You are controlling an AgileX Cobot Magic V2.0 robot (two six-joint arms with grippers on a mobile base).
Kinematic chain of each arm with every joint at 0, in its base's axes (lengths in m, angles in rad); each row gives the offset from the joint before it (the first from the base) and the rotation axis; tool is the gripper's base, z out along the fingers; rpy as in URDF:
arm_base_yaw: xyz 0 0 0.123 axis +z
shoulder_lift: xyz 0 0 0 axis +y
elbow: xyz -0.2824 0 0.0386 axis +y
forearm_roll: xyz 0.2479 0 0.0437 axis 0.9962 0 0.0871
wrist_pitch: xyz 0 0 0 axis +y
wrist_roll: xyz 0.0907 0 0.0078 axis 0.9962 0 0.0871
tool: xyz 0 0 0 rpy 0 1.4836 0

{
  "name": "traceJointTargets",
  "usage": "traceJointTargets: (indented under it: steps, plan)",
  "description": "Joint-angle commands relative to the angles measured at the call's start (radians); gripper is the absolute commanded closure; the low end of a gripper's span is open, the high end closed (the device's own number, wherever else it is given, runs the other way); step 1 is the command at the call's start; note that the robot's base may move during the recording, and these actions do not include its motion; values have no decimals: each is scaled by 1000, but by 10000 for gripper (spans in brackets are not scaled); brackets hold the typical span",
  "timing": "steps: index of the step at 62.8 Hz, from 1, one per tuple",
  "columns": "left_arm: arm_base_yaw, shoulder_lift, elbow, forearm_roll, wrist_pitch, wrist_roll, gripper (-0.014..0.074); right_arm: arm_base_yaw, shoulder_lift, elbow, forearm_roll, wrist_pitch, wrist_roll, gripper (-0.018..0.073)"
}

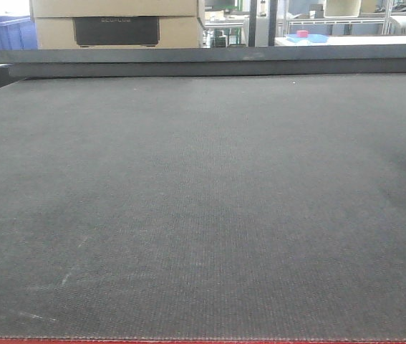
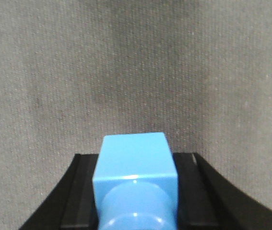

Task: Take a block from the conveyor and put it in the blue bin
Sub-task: 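Move the open left gripper over the green block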

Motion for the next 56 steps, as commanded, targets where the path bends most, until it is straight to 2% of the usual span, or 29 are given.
traceJointTargets:
  steps: [1, 17, 24, 56]
  plan:
    - [1, 4, -3, -10, -4, 4, 499, 1, -9, -7, -5, -27, -4, 727]
    - [1, 4, -3, -10, -20, 4, 175, 1, -9, -7, -5, -49, -4, 727]
    - [1, 4, -3, -16, -26, 4, 99, 1, -9, -7, -5, -51, -4, 727]
    - [1, 4, -3, -8, -26, 4, 90, 1, -9, -7, 3, -50, -4, 727]
